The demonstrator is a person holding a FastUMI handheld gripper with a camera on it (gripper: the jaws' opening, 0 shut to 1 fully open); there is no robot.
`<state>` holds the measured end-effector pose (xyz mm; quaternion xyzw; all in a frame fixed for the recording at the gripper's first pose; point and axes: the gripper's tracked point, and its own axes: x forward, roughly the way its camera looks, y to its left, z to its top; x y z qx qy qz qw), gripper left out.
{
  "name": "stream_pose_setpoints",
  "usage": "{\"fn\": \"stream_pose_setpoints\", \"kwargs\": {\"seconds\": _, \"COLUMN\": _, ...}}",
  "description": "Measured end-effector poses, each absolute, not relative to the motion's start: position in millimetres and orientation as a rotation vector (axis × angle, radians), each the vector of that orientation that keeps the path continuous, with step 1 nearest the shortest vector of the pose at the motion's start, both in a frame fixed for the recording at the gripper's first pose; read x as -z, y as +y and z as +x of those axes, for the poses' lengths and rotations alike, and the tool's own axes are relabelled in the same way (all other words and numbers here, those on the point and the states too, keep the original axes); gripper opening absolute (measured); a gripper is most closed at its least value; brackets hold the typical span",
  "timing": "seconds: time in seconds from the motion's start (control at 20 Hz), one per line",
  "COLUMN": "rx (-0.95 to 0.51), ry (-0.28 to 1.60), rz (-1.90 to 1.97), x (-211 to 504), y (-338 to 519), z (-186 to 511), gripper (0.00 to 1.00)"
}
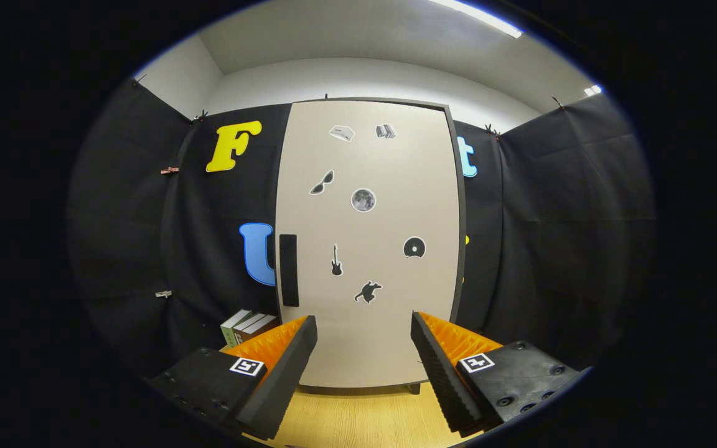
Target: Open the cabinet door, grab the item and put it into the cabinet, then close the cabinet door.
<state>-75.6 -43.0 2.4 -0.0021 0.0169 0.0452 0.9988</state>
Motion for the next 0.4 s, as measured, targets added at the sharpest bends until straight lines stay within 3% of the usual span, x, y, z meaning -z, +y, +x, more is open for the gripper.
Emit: {"fn": "stream_pose_setpoints", "kwargs": {"seconds": 0.4, "rx": -0.078, "ry": 0.042, "rz": 0.002, "x": -2.3, "y": -44.1, "z": -74.5, "gripper": 0.98}}
